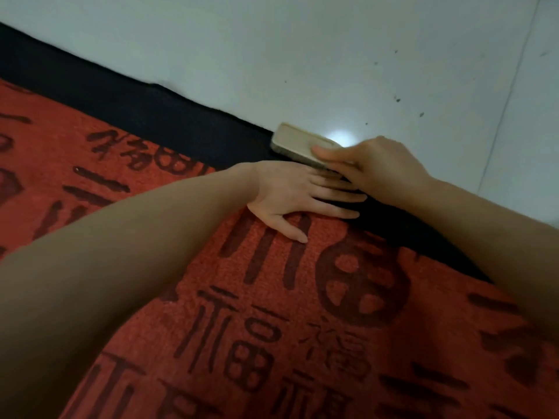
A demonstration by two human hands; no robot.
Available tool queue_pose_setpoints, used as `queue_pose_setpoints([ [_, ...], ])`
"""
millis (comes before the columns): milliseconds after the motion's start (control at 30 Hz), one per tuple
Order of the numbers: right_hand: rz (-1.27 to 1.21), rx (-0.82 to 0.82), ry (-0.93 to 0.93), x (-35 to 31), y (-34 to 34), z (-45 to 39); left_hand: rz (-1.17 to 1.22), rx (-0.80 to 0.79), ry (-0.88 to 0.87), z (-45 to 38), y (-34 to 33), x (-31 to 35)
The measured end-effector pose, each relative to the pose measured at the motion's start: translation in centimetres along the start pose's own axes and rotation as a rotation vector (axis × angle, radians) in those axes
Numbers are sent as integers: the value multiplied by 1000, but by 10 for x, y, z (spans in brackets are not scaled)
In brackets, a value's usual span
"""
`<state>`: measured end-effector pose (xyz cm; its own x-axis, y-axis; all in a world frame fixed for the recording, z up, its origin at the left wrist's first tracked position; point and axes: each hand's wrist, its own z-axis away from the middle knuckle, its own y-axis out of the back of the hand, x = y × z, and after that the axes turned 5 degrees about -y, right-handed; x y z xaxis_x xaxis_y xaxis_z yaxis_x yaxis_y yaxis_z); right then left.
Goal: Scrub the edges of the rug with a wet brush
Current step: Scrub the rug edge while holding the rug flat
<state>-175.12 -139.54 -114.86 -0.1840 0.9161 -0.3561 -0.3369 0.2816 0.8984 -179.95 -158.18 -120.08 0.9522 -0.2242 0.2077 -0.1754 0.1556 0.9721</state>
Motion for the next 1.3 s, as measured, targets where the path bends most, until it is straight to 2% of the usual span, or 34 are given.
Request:
queue_pose_setpoints([
  [167, 92, 2, 87, -34, -6, -43, -32, -55, 137, 0, 4, 15],
  [233, 134, 1, 70, -8, -4, -20, -71, -4, 195, 10, -2, 31],
  [267, 115, 16, 29, 4, -2, -2, -55, 70, 266, 18, -7, 45],
  [333, 73, 91, -52, 5, -3, 24, 18, 269, 622, 35, -25, 75],
  [367, 66, 126, -78, 0, -8, 25, 63, 356, 906, 39, -30, 90],
  [433, 60, 169, -67, -25, -24, 13, 235, 413, 1512, 31, -27, 104],
  [467, 64, 190, -51, -39, -34, 2, 343, 415, 1721, 22, -22, 99],
  [533, 57, 176, 0, -75, -51, -19, 490, 362, 1888, 10, -15, 85],
  [600, 55, 143, 35, -84, -55, -26, 495, 379, 1904, 6, -14, 77],
  [667, 57, 110, 48, -63, -46, -9, 478, 403, 1887, 7, -19, 78],
  [767, -43, 84, -31, -36, -25, 40, 466, 417, 1878, 6, -24, 79],
  [967, -18, 50, 62, -84, -39, -34, 452, 424, 1890, 5, -18, 81],
  [1067, -34, 9, 110, -35, -30, 10, 436, 424, 1864, 9, -20, 83],
  [1133, -127, -48, 56, -23, -19, 45, 438, 414, 1844, 7, -21, 83],
  [1300, -34, -51, 106, -58, -30, -12, 472, 403, 1870, 8, -13, 85],
])
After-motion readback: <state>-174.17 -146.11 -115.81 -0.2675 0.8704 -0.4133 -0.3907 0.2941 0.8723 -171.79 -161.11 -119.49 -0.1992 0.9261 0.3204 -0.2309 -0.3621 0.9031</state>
